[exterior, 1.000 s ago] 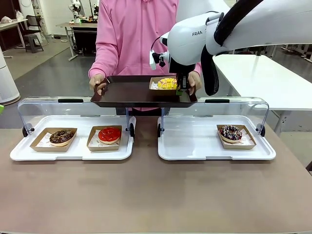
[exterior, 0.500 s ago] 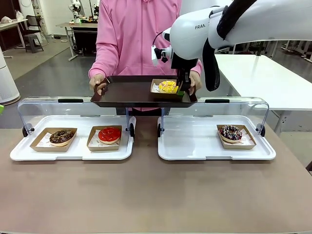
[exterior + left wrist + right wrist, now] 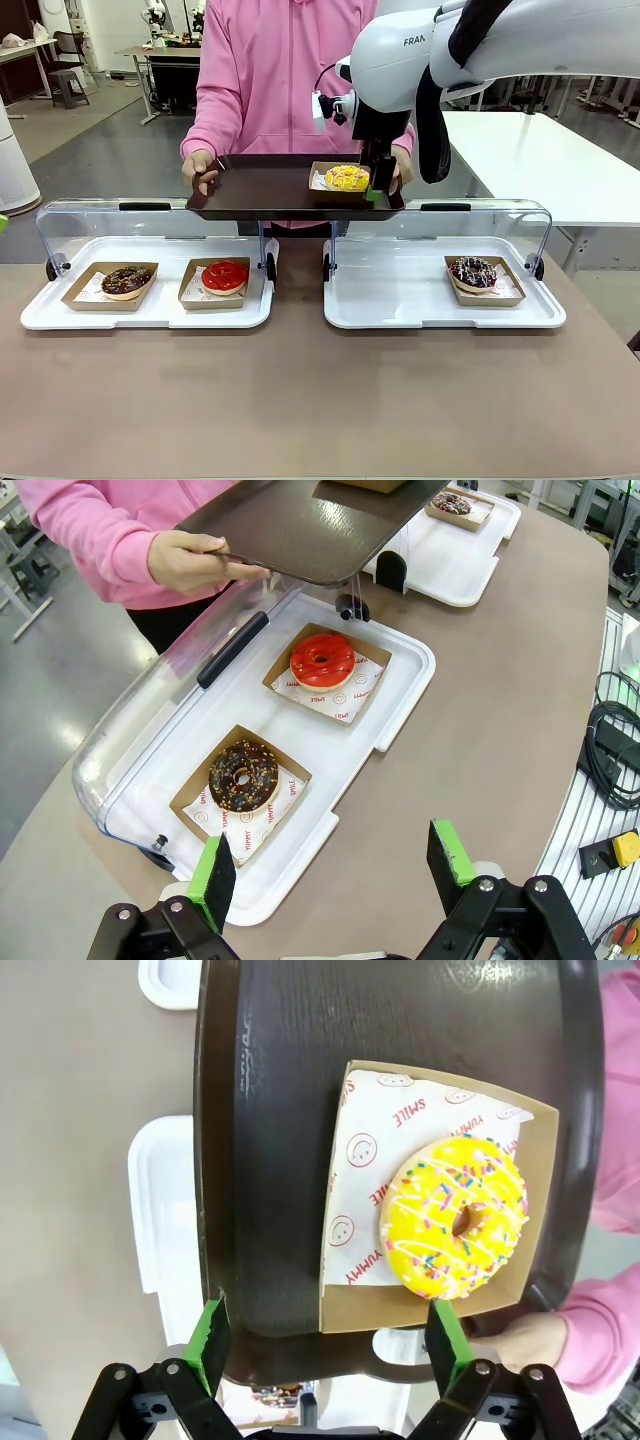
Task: Provide the desired donut to the person.
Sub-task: Place the picked Paper togo box onto the Handle tray extended by the person, then pick up and lift the Paper togo box containing the Donut pointed at by the person.
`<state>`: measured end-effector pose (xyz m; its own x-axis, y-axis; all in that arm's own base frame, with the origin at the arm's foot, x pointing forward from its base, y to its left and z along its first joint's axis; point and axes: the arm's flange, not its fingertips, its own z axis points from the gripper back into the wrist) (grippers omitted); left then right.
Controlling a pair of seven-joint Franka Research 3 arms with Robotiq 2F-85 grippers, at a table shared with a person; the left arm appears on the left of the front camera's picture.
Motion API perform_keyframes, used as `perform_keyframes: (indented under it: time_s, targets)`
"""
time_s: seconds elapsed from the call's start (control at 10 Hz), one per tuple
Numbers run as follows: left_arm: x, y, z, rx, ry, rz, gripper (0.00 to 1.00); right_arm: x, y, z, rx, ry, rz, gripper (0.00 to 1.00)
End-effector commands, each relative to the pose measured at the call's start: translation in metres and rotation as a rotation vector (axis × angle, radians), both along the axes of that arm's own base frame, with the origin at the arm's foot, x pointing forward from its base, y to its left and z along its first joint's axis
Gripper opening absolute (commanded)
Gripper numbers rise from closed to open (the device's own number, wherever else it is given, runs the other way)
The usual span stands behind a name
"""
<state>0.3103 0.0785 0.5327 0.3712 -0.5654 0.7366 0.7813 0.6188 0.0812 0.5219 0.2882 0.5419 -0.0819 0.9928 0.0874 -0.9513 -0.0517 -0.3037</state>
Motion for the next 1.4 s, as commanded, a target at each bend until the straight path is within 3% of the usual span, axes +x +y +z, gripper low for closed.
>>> perform_keyframes:
  time_s: [0.0, 0.1, 0.2, 0.3, 1.3]
  targets:
    - [0.0000, 0.0024, -0.0012, -0.007, -0.005, -0.011, 1.00, -0.0006, -0.0018, 0.0042, 0.021, 0.036, 0.028, 1.00]
    - [0.0000, 0.0024, -0.0012, -0.007, -0.005, -0.011, 1.00, -0.0007, -0.0011, 0.0045, 0.027, 0.039, 0.010, 1.00]
    - [0.0000, 0.0024, -0.0012, -0.007, -0.005, -0.011, 1.00, -0.0073, 0.0002, 0.0081, -0.011, 0.117, -0.031, 1.00]
    - [0.0000, 0.0024, -0.0012, -0.007, -0.005, -0.011, 1.00, -0.0014, 0.0010, -0.0006, 0.008, 0.016, 0.002, 1.00]
    - [0.0000, 0.0024, -0.0012, -0.007, -0.005, -0.011, 1.00, -0.0014, 0.0010, -0.0006, 0.008, 0.016, 0.002, 1.00]
